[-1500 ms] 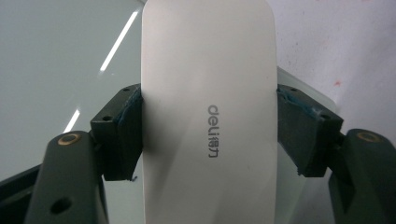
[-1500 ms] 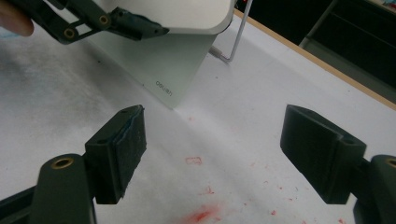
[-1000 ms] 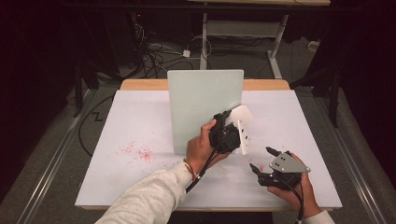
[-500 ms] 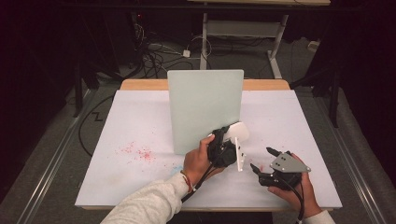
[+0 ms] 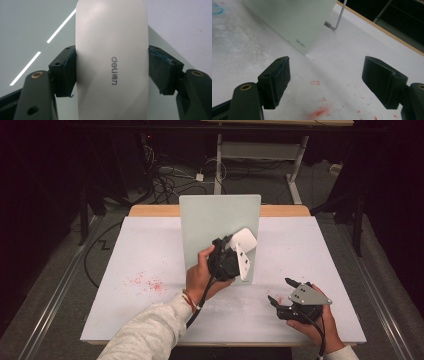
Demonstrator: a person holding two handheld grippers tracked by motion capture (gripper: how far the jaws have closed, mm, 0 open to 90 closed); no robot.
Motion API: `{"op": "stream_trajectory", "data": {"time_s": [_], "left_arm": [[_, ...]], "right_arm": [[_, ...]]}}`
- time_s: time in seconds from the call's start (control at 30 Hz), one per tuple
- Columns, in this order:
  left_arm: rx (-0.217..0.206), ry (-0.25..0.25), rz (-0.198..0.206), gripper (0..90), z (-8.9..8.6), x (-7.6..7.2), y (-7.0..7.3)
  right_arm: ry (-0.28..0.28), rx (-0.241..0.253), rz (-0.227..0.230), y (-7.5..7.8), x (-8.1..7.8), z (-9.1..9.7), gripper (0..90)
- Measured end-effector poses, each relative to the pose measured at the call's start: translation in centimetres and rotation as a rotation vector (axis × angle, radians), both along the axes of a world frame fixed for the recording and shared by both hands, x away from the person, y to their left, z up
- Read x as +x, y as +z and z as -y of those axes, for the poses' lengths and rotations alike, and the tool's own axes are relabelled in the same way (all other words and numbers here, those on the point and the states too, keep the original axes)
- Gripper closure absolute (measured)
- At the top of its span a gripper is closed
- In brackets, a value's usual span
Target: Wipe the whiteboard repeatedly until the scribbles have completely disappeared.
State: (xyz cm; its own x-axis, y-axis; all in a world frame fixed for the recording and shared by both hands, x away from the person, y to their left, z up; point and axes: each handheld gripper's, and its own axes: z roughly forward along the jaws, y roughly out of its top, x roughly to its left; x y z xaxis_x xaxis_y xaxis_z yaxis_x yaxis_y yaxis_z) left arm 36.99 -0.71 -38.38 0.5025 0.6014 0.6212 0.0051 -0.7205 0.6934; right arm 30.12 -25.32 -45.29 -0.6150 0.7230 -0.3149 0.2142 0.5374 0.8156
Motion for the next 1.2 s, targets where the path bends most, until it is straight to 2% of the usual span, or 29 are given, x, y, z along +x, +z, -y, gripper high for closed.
{"op": "stream_trajectory", "data": {"time_s": [0.03, 0.1, 0.17, 0.2, 0.27, 0.3, 0.43, 0.53, 0.57, 0.6, 0.73, 0.8, 0.83, 0.87, 0.9, 0.93, 0.97, 1.0, 1.03, 1.1, 1.13, 1.17, 1.2], "left_arm": [[-0.040, 0.022, 0.008, 29.4, -0.8, 0.5, 1.3], [-0.053, 0.033, 0.015, 29.4, -1.2, 0.7, 1.9], [-0.083, 0.061, 0.030, 29.4, -2.1, 1.2, 3.2], [-0.083, 0.061, 0.030, 29.4, -2.1, 1.2, 3.2], [-0.105, 0.085, 0.044, 29.4, -2.7, 1.6, 4.4], [-0.105, 0.085, 0.044, 29.4, -2.7, 1.6, 4.4], [-0.143, 0.109, 0.057, 29.3, -3.4, 2.2, 5.9], [-0.151, 0.112, 0.057, 29.3, -3.5, 2.2, 6.0], [-0.131, 0.115, 0.063, 29.4, -3.3, 2.0, 5.4], [-0.131, 0.115, 0.063, 29.4, -3.3, 2.0, 5.4], [-0.059, 0.089, 0.068, 29.4, -2.4, 0.8, 2.1], [-0.040, 0.077, 0.064, 29.4, -2.0, 0.2, 0.3], [-0.040, 0.077, 0.064, 29.4, -2.0, 0.2, 0.3], [-0.013, 0.063, 0.082, 29.4, -1.7, -0.1, -0.5], [0.027, 0.053, 0.078, 29.4, -1.2, -0.8, -2.3], [0.027, 0.053, 0.078, 29.4, -1.2, -0.8, -2.3], [0.042, 0.033, 0.060, 29.4, -1.1, -1.2, -3.5], [0.042, 0.033, 0.060, 29.4, -1.1, -1.2, -3.5], [0.083, 0.014, 0.048, 29.4, -0.9, -1.7, -4.6], [0.105, -0.010, 0.016, 29.4, -0.7, -2.0, -5.5], [0.105, -0.010, 0.016, 29.3, -0.7, -2.0, -5.5], [0.147, -0.028, -0.008, 29.4, -0.5, -2.4, -6.3], [0.161, -0.031, -0.007, 29.3, -0.4, -2.6, -6.7]], "right_arm": [[-0.001, 0.000, 0.000, 0.0, 0.0, 0.0, 23.3], [-0.001, 0.000, 0.001, 0.0, 0.0, 0.0, 23.3], [0.000, -0.001, 0.001, 0.0, 0.0, 0.0, 23.3], [-0.001, -0.001, 0.000, 0.0, 0.0, 0.0, 23.3], [-0.001, -0.002, -0.002, 0.0, -0.1, -0.1, 23.3], [-0.001, -0.003, -0.003, 0.0, 0.0, -0.1, 23.3], [0.003, -0.005, 0.002, 0.0, 0.0, -0.1, 23.3], [0.001, -0.003, -0.001, 0.0, 0.0, -0.1, 23.3], [0.003, -0.007, 0.003, 0.0, -0.1, -0.1, 23.3], [0.003, -0.007, 0.003, 0.1, -0.1, -0.1, 23.3], [-0.003, 0.001, -0.003, 0.0, -0.1, -0.1, 23.3], [0.000, -0.003, -0.001, 0.0, -0.1, -0.1, 23.3], [0.002, -0.006, 0.003, 0.1, -0.1, -0.1, 23.3], [0.002, -0.006, 0.003, 0.1, -0.1, -0.1, 23.3], [0.000, -0.005, 0.003, 0.1, -0.1, -0.1, 23.3], [0.000, -0.003, 0.000, 0.1, -0.1, -0.1, 23.3], [0.002, -0.004, 0.002, 0.1, -0.1, -0.2, 23.3], [-0.001, -0.003, -0.001, 0.1, -0.1, -0.2, 23.3], [0.002, -0.004, -0.001, 0.1, -0.1, -0.2, 23.3], [0.005, -0.005, -0.001, 0.1, -0.2, -0.3, 23.3], [0.005, -0.005, -0.001, 0.1, -0.2, -0.3, 23.3], [0.002, -0.005, -0.003, 0.1, -0.2, -0.3, 23.3], [0.003, -0.006, -0.002, 0.1, -0.2, -0.3, 23.3]]}}
